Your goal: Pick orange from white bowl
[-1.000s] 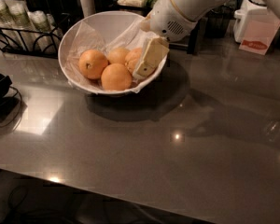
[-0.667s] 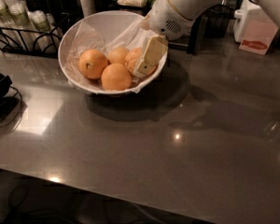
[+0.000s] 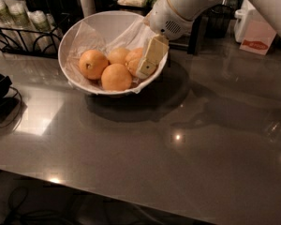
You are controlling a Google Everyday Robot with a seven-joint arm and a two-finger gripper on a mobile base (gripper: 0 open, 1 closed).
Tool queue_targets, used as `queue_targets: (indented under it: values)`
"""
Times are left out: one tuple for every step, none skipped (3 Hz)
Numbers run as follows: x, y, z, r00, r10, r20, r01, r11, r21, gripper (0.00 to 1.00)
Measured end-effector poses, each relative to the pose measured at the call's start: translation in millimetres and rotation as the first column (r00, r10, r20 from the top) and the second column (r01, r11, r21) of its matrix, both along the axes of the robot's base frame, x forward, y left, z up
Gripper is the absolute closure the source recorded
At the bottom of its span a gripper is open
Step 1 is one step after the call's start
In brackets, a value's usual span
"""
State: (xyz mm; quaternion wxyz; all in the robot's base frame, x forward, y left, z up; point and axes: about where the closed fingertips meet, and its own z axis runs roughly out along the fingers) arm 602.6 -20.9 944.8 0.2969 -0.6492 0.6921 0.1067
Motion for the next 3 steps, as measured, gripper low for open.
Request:
queue_targets:
  values:
    - [0.3, 0.2, -0.3, 1.0, 0.0, 0.0, 0.0, 1.0, 0.0, 0.03]
    - [6.2, 2.6, -4.7, 1.0, 0.0, -0.001, 0.0, 1.0, -0.007, 0.09]
    - [13.1, 3.7, -14.8, 0.9999, -0.006, -0.008, 0.006, 1.0, -0.021, 0.11]
